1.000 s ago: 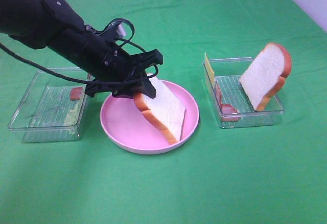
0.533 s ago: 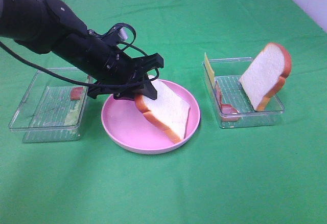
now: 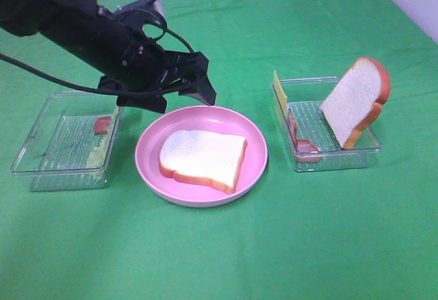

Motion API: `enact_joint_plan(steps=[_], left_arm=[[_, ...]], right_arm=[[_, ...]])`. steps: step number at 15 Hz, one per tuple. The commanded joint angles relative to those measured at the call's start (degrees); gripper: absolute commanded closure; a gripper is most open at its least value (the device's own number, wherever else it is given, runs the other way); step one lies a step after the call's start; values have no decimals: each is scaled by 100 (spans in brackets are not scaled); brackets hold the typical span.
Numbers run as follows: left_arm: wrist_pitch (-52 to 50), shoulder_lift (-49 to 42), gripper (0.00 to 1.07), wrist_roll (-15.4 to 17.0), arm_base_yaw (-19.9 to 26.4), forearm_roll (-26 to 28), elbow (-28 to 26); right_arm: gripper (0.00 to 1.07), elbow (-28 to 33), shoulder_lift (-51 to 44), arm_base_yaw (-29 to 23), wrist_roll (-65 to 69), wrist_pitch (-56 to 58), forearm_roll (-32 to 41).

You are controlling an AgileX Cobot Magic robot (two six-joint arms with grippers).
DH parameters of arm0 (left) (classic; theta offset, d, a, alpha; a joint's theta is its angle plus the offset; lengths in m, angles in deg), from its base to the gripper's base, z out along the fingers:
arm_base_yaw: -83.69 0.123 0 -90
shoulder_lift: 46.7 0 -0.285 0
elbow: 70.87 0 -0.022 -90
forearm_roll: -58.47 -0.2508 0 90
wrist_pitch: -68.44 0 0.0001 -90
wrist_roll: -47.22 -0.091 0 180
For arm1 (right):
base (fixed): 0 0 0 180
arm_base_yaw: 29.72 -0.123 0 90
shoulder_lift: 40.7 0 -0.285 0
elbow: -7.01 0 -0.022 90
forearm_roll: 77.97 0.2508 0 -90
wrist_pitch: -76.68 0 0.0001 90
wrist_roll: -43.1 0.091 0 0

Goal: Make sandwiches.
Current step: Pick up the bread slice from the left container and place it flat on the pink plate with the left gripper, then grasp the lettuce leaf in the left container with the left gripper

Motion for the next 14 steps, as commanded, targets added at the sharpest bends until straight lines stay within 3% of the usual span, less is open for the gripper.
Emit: enact_joint_plan(steps=[1,2,4,7,9,11,14], left_arm=[[23,-470,23,355,-17,-424,-29],[264,-882,23,1003,-17,-1112,-29],[539,-1152,23,1616,-17,-1862,-29],[1713,-1289,23,2785,-17,-3203,-132],[2040,-1197,23,3186,-17,-3793,-149],[2040,-968,23,3443,-17,-3994,-149],[2040,-596,23,3443,-6,-4028,-149]], right_arm=[[34,11,-92,29,52,-57,0],[34,11,-92,29,52,-57,0],[34,11,-92,29,52,-57,0],[34,11,-92,29,52,-57,0],[34,11,-92,29,52,-57,0],[34,11,-92,29,52,-57,0],[34,11,-92,29,52,-57,0]])
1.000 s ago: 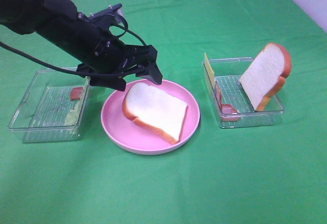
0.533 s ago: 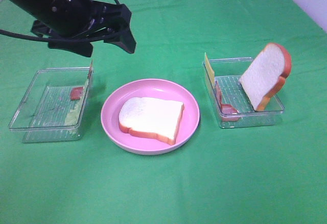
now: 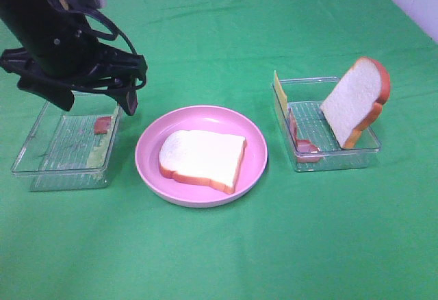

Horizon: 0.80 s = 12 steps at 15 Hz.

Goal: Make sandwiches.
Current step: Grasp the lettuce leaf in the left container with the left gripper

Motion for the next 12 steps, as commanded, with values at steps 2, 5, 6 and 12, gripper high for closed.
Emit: enact_joint_plan(steps=[2,5,6,12], left_arm=[[-46,447,23,160,86,-138,-23],[-561,590,23,178,103,-155,-23],[-653,636,24,178,103,-132,-23],[-814,1140,27,178,103,-178,-29]], right_arm=[[34,11,-92,29,52,-57,0],[34,11,-92,29,52,-57,0],[34,11,-92,29,52,-57,0],[34,11,-92,29,52,-57,0]])
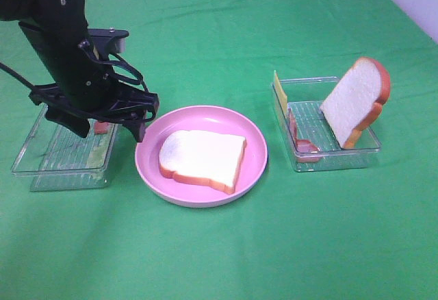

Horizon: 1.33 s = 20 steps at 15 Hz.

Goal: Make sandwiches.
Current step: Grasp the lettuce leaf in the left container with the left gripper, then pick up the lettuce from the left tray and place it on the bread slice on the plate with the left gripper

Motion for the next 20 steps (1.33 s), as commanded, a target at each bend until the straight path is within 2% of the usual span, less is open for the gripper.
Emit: enact_joint_plan(steps=[1,3,8,9,12,17,19,20], left_arm=[[-183,80,29,57,-6,-52,-23],[-304,160,37,57,-6,-52,-23],[-516,172,82,57,-6,-74,-23],[-510,172,85,57,-6,-74,-23],[-516,172,105,57,-6,-74,-23],[-424,-476,107,40,-6,120,-52],[-413,-825,107,-40,-6,556,-52],[-435,-945,107,-281,-6,934,-52]], right_arm=[[34,11,-92,29,52,-57,0],[34,11,-92,29,52,-57,0],[34,11,-92,29,52,-57,0],[34,11,-92,29,52,-57,0],[34,11,-92,29,52,-57,0],[34,11,-92,29,52,-57,0],[34,11,-92,29,52,-57,0],[34,11,-92,29,52,-57,0]])
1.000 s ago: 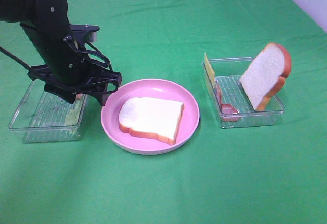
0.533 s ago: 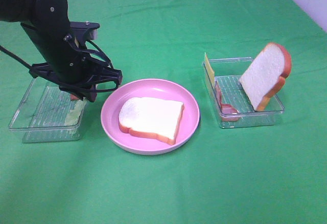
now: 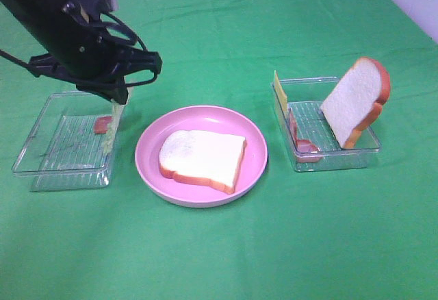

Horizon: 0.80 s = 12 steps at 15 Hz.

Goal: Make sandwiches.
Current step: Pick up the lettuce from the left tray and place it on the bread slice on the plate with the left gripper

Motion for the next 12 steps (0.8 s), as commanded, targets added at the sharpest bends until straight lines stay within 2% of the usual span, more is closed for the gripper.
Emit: enact_joint_plan(steps=[1,4,6,7,9,10,12], left_arm=[[-52,-223,107,-350,-11,642,-17],[-298,-138,107,-1553,-29,2303,-17],[-361,69,107,-2521,-29,3564,-17],[-344,183,107,-2979,-29,4074,-17],[-195,464,107,-3673,-29,5088,-17],[-34,659,107,-4165,-29,5586,-17],[74,882,107,-4584,-29,5833,-17]], right_arm=[[34,11,-92,29,52,-57,0],[34,11,-92,29,52,-57,0],[34,11,-92,29,52,-57,0],[34,11,-92,29,52,-57,0],[34,11,-92,29,52,-57,0],[34,11,-92,29,52,-57,0],[34,11,-92,29,52,-57,0]])
